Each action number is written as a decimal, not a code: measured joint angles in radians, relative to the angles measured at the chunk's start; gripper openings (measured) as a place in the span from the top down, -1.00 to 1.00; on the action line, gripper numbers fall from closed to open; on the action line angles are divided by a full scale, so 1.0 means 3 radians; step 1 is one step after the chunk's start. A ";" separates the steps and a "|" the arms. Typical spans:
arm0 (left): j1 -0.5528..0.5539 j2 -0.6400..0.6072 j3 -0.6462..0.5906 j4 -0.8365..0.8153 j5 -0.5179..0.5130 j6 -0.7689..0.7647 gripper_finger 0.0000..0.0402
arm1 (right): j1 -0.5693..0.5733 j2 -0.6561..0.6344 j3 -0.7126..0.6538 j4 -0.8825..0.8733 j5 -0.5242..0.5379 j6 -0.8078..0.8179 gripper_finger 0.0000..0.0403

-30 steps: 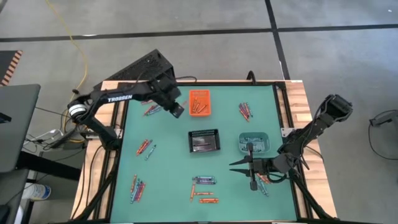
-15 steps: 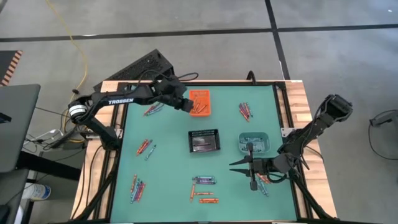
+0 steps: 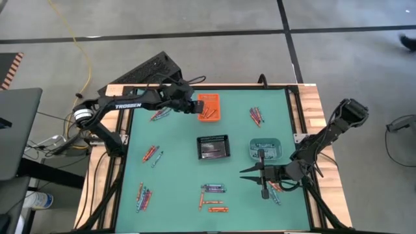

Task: Sort crayons
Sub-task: Put the orange crayon into the orange bin

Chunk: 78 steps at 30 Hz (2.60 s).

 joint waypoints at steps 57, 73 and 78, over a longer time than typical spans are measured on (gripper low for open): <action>-0.0163 -0.0309 0.0510 -0.2626 0.0039 0.1227 0.31 | 0.0026 -0.0001 0.0000 0.0026 -0.0170 0.0012 0.60; -0.2524 -0.0300 -0.0237 -0.0578 -0.0256 0.1040 0.31 | 0.0020 -0.0001 0.0000 0.0026 -0.0172 0.0008 0.60; -0.3109 -0.0033 -0.0419 0.0661 -0.0771 0.1461 0.31 | 0.0020 -0.0001 0.0000 0.0037 -0.0172 0.0006 0.60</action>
